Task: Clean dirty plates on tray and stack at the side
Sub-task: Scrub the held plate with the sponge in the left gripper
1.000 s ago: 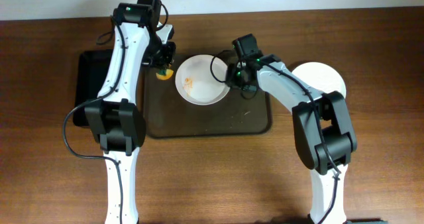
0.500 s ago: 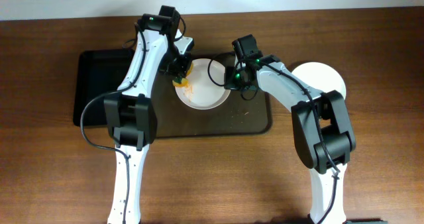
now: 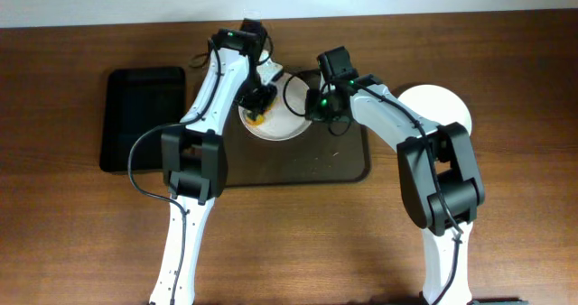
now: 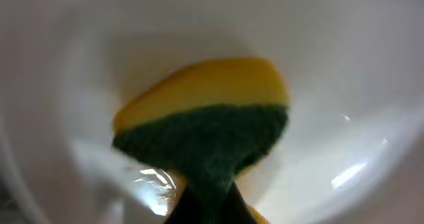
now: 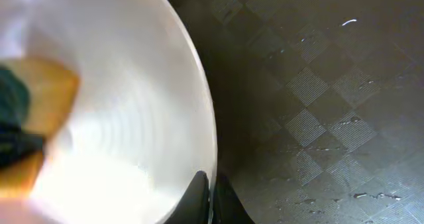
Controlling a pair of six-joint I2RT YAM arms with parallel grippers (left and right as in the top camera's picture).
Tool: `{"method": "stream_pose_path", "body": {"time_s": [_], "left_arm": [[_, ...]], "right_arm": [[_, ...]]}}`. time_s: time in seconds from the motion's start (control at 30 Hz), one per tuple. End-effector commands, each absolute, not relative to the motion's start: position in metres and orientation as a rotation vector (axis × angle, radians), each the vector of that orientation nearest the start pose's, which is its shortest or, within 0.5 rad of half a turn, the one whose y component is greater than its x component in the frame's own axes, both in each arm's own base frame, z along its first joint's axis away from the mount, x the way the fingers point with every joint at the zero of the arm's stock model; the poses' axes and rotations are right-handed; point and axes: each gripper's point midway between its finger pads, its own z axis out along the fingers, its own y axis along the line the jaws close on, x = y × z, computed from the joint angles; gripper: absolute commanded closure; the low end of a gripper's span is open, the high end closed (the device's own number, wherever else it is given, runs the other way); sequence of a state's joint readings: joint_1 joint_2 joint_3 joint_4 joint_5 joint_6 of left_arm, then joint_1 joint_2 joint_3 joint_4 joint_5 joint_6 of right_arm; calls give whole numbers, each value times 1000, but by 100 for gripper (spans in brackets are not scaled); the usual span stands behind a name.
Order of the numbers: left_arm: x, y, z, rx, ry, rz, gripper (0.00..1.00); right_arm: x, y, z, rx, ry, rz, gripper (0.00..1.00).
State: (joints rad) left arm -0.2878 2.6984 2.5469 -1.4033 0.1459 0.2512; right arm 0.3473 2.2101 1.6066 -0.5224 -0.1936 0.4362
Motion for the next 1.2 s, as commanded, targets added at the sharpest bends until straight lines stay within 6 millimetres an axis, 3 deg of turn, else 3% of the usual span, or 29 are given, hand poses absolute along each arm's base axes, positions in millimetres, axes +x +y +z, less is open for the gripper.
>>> {"method": "stream_pose_path", "body": {"time_s": [0.0,0.1,0.2,0.3,0.4,0.47,0.53,0.6,0.7,0.77,0.87,0.97,1.03,1.1,1.17], "left_arm": [[481,-107,-92,456,3209,299,99],[459,-101,-94,430,3305,335,100],[411,-86,-75,591,3501,401,99],[394,-132,-76,1121,3423,-172,100],[397,-174,-74,1336,3181,-635,100],[396,-188,-70,1394,3079,-792,100],[400,-191,-71,1389,3053,-793,100],[425,-186,-84,1165,3125,-606,100],[479,-142,-101,542,3203,35,100],[497,-119,-100,324,3146,282,100],[495,-68,-82,-40,3038,750,99],[470,-59,-75,66,3127,858,100],[452,-80,-81,493,3271,671,100],[434,-114,-88,859,3335,283,100],[422,-154,-89,993,3312,-185,100]], "right_arm": [[474,212,11,41,2778,497,96],[474,212,11,41,2778,498,96],[474,212,11,41,2780,497,96],[474,212,11,41,2780,497,96],[474,211,11,41,2782,496,96],[474,212,11,42,2782,496,96],[474,212,11,41,2782,496,96],[474,212,11,41,2782,496,96],[474,212,11,41,2781,496,96],[474,212,11,41,2778,498,96],[474,212,11,41,2778,498,96],[474,212,11,41,2778,498,96],[475,212,12,41,2774,499,96],[475,213,12,39,2773,506,96],[475,215,13,33,2774,525,96]]}}
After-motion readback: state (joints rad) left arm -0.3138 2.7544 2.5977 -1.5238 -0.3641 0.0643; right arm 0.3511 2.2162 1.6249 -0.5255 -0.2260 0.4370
